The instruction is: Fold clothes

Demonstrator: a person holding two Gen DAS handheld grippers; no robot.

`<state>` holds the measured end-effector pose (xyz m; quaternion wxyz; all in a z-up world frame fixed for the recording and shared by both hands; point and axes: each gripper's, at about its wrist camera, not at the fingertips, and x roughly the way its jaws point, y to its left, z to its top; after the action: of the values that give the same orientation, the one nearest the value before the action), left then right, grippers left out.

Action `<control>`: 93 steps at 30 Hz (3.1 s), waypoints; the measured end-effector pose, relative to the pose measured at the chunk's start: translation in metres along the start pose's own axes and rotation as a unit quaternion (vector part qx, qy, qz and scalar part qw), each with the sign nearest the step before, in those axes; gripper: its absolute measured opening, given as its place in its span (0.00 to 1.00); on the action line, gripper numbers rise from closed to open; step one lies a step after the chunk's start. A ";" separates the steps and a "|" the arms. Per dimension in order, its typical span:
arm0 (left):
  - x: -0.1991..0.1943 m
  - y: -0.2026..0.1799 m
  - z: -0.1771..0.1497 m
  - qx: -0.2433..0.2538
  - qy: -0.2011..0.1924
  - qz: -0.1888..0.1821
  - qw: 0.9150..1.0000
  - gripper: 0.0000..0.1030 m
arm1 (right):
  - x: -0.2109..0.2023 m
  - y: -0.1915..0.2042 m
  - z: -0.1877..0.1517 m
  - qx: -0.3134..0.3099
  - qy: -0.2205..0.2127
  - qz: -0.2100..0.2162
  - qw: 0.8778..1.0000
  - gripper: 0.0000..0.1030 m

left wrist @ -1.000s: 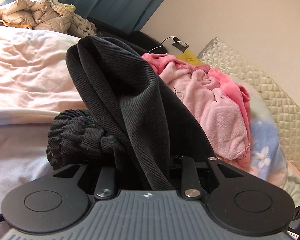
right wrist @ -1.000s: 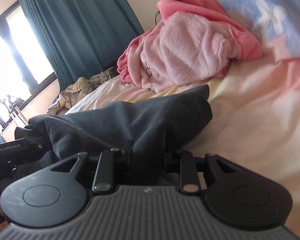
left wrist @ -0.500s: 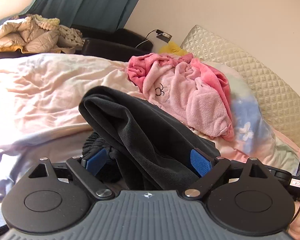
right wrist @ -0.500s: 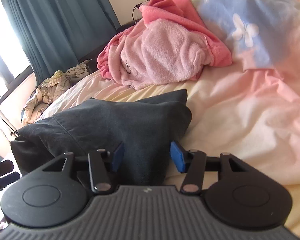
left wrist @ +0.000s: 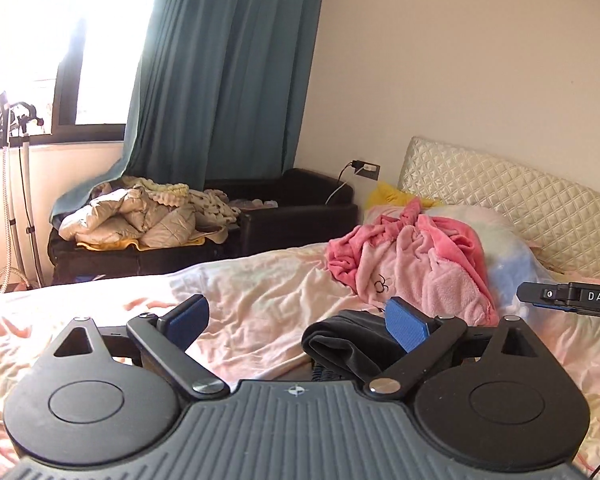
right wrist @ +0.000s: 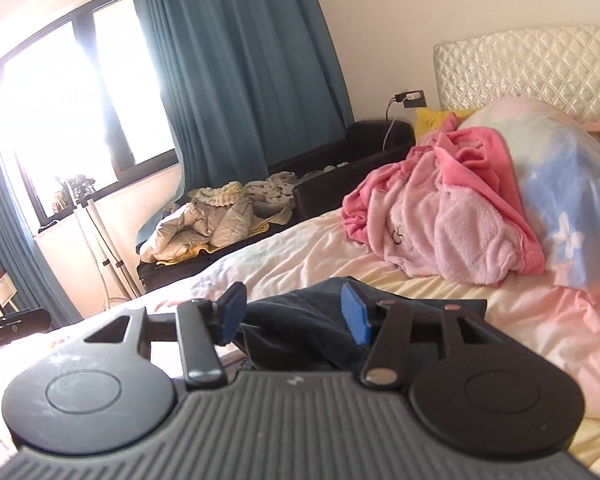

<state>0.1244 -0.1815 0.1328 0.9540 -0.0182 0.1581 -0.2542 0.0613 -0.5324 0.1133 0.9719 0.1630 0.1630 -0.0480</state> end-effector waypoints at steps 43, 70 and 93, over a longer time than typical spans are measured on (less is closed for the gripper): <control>-0.167 0.161 -0.141 -0.079 -0.075 0.294 0.949 1.00 | 0.000 0.231 -0.163 -0.169 -0.046 0.204 0.963 0.59; -0.145 0.133 -0.152 -0.036 -0.049 0.286 0.956 1.00 | 0.026 0.225 -0.196 -0.161 -0.029 0.210 0.964 0.61; -0.147 0.126 -0.153 -0.039 -0.060 0.303 0.950 1.00 | 0.026 0.222 -0.201 -0.153 -0.040 0.206 0.966 1.00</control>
<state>0.0167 0.0068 0.0157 0.9924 -0.0218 0.1083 0.0545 0.0574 -0.2569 -0.0080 0.9799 0.0407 0.0922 0.1721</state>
